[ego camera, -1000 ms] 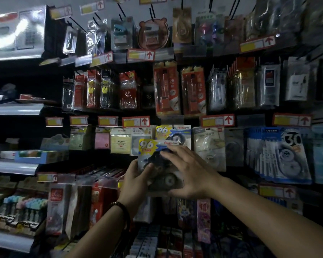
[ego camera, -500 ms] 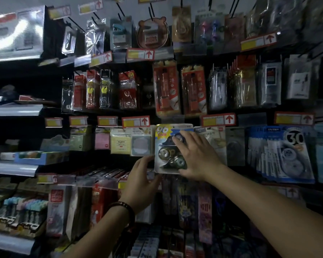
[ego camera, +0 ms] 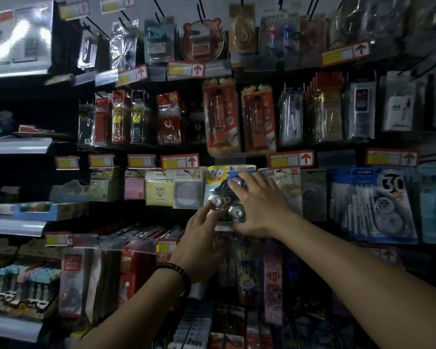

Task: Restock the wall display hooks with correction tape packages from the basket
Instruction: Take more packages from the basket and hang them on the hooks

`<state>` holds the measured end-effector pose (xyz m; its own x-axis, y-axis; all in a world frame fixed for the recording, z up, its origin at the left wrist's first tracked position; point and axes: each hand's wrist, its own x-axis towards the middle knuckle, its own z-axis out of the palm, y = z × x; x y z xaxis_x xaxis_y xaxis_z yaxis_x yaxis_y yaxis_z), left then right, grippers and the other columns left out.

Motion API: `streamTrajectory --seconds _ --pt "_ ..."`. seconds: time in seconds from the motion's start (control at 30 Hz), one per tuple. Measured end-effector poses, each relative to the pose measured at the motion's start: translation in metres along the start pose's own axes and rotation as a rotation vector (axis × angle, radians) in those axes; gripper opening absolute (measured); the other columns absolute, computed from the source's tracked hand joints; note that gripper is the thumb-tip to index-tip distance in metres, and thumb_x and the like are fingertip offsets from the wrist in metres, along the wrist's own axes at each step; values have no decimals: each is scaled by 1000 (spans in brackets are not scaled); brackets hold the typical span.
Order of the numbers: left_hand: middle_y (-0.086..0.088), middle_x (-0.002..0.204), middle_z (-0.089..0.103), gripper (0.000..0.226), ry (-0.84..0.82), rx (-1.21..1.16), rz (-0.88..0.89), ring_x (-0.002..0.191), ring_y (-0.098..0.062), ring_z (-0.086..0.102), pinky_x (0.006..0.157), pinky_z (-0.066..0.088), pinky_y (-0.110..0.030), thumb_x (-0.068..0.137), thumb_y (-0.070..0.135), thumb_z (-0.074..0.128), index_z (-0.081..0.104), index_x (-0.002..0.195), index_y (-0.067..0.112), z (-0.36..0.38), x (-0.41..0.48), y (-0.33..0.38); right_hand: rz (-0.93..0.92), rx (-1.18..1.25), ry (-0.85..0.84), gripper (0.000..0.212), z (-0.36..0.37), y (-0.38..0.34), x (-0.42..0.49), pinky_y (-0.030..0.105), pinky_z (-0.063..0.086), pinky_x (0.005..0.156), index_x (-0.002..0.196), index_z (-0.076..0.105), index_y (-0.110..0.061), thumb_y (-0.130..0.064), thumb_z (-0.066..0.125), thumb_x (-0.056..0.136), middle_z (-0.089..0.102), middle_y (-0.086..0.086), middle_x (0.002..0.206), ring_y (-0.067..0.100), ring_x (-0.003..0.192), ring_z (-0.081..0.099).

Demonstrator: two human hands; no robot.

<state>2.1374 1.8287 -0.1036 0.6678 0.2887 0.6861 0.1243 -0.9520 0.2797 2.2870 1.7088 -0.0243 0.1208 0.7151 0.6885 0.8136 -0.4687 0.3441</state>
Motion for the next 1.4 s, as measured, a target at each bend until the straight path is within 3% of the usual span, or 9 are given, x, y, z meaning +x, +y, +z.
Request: streamTrajectory --seconds 0.2,0.43,0.57,0.73,1.03,1.27,1.4 --pt "3 176 1 74 4 61 -26 162 -23 4 129 21 -45 98 40 67 26 161 37 -1 0 8 -2 47 17 106 0 0 -13 51 22 125 164 25 -21 -72 63 79 22 13 169 32 154 19" --pt "-3 176 -4 78 9 192 11 163 -29 -1 131 23 -48 98 42 66 23 162 35 12 4 17 87 9 88 71 11 29 -61 55 35 119 158 38 -16 -37 55 93 31 18 165 37 151 29" --pt "-3 176 -9 78 1 312 62 162 -32 -11 131 20 -53 97 41 64 20 161 39 16 11 27 102 -27 39 73 20 58 -82 54 30 123 164 25 -18 -28 52 97 10 13 173 34 159 13" --pt "-5 175 -18 79 -27 423 59 161 -37 -16 131 10 -54 99 44 59 12 163 41 22 15 37 57 -35 -46 77 29 78 -88 51 18 126 168 9 -26 -34 49 102 -14 4 175 29 162 -3" --pt "-8 173 -24 89 -22 472 38 160 -35 -21 128 1 -47 98 48 60 -2 164 44 35 17 27 118 -50 -200 66 40 93 -63 53 26 122 163 24 -22 -43 44 104 3 7 174 33 158 8" --pt "-9 176 -11 96 -3 508 66 162 -39 -3 127 23 -55 91 53 67 7 165 43 38 15 16 111 -25 -250 62 51 102 -54 55 26 122 162 27 -24 -35 47 104 -11 5 175 33 156 9" --pt "-9 175 -19 97 -35 518 60 162 -38 -9 128 19 -54 93 49 67 2 165 44 34 13 21 90 -8 -258 66 52 104 -52 58 23 122 161 30 -23 -20 53 99 -12 6 175 34 156 5"
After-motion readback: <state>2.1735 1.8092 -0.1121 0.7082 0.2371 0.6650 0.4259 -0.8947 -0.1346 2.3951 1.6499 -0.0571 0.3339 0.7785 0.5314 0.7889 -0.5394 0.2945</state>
